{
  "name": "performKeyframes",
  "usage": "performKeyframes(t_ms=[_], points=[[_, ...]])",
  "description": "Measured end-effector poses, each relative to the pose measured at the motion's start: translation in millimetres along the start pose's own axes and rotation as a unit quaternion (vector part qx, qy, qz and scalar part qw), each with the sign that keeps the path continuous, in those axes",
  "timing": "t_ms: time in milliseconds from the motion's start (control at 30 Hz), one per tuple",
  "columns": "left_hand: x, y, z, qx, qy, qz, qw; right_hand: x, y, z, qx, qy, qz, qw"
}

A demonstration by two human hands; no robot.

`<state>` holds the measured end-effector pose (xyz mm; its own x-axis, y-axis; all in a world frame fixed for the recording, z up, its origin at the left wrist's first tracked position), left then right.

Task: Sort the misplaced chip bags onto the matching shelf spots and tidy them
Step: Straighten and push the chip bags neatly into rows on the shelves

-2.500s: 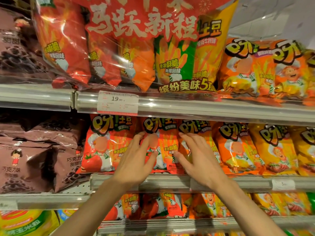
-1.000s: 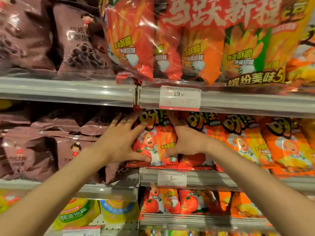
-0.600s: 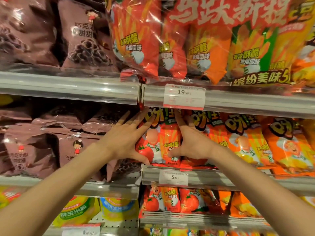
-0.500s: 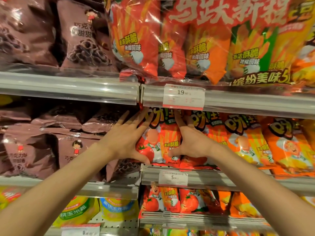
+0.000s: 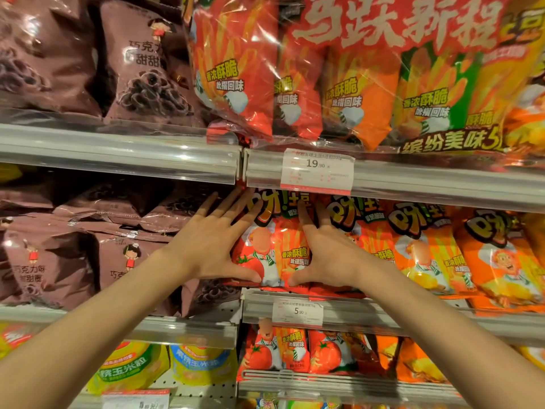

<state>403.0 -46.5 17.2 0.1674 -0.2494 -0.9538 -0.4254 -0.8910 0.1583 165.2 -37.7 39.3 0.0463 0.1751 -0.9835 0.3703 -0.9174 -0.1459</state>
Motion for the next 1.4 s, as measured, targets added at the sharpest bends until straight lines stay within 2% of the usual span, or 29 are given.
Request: performKeyframes(t_ms=[133, 300, 433, 567, 733, 800, 867, 933, 1100, 1400], points=[[-3.8, -4.1, 3.1, -0.003, -0.008, 0.014, 1.0, 1.0, -3.5, 2.9, -0.025, 0.028, 0.008, 0.999], [-19.1, -12.2, 32.0, -0.005, -0.008, 0.094, 0.996, -3.9, -32.2, 30.0, -0.078, 0.068, 0.106, 0.989], [-31.3, -2.2, 76.6, 0.042, -0.09, 0.132, 0.986, -13.5, -54.9, 64.7, -0.008, 0.054, 0.141, 0.989], [-37.0, 15.9, 119.3, 0.043, -0.204, 0.073, 0.975, -17.0, -67.9, 98.7, 0.043, 0.04, 0.151, 0.987], [-28.2, 31.4, 155.0, 0.028, -0.248, 0.055, 0.967, -18.7, -69.0, 118.3, 0.048, 0.002, 0.175, 0.983], [-17.2, 32.8, 166.4, 0.03, -0.22, 0.077, 0.972, -15.0, -58.9, 117.6, 0.035, -0.024, 0.17, 0.985], [-1.9, 35.2, 173.3, 0.045, -0.123, 0.115, 0.985, -8.1, -43.5, 115.5, 0.007, -0.052, 0.163, 0.985], [12.6, 37.9, 174.3, 0.038, -0.059, 0.12, 0.99, -1.6, -30.4, 113.8, -0.016, -0.068, 0.153, 0.986], [33.2, 35.7, 164.6, 0.004, -0.031, 0.127, 0.991, 15.0, -13.3, 117.2, -0.062, -0.085, 0.158, 0.982], [40.9, 32.6, 158.9, 0.028, 0.011, 0.195, 0.98, 29.3, -2.8, 118.0, -0.026, -0.114, 0.177, 0.977]])
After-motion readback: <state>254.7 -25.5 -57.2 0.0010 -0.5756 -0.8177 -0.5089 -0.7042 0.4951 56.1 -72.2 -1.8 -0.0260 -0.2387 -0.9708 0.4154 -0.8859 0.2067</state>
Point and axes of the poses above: each hand's wrist, its own y-axis towards the middle knuckle, its own x-axis out of the palm, z = x × y, the point moved 1 cm from there along y, towards the middle knuckle, and after that the axes turned 9 degrees about -z, right-handed, at the moved point
